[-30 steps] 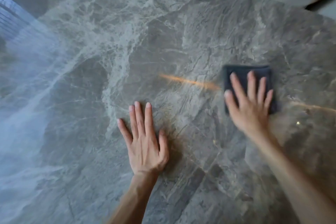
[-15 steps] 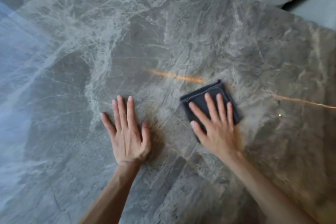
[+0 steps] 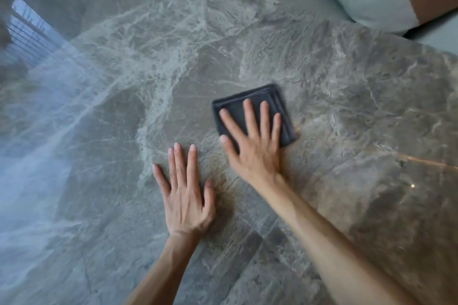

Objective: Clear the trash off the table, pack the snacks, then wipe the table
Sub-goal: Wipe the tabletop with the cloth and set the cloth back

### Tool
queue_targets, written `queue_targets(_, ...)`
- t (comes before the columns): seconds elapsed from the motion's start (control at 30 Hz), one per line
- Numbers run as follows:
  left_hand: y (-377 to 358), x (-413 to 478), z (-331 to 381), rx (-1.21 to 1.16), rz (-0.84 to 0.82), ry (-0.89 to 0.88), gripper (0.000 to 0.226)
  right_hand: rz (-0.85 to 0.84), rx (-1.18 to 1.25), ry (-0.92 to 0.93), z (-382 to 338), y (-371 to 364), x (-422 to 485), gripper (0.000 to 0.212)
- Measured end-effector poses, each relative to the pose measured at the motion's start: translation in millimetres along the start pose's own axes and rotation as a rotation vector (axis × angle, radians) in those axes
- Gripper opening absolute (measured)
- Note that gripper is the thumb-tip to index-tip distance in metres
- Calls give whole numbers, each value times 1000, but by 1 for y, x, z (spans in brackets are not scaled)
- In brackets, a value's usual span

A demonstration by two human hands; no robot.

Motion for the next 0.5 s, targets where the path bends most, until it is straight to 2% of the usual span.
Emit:
queue_targets(0.13,0,0,-1,-21,-12,14,75,-9,55,159,-30,-3,-64,57)
queue_targets(0.33,0,0,-4,-39,3,29,74,-67,41,245,-7,-1,-134,54)
queue_targets(0.43,3,-3,-5,-78,24,31,75,-103,3,174,26,3,-159,53)
queue_targets(0.5,6,-5,-5,-124,42,13,75,-102,-16,28,58,10,-163,53)
Point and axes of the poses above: each hand's wrist, its own x-axis towards the middle knuckle, its own y-axis out of the back of the hand, z = x × y, the point moved 8 cm from there along x, towards the middle knuckle, and after that the axes turned 6 degrees about y, right-handed, at the moved point
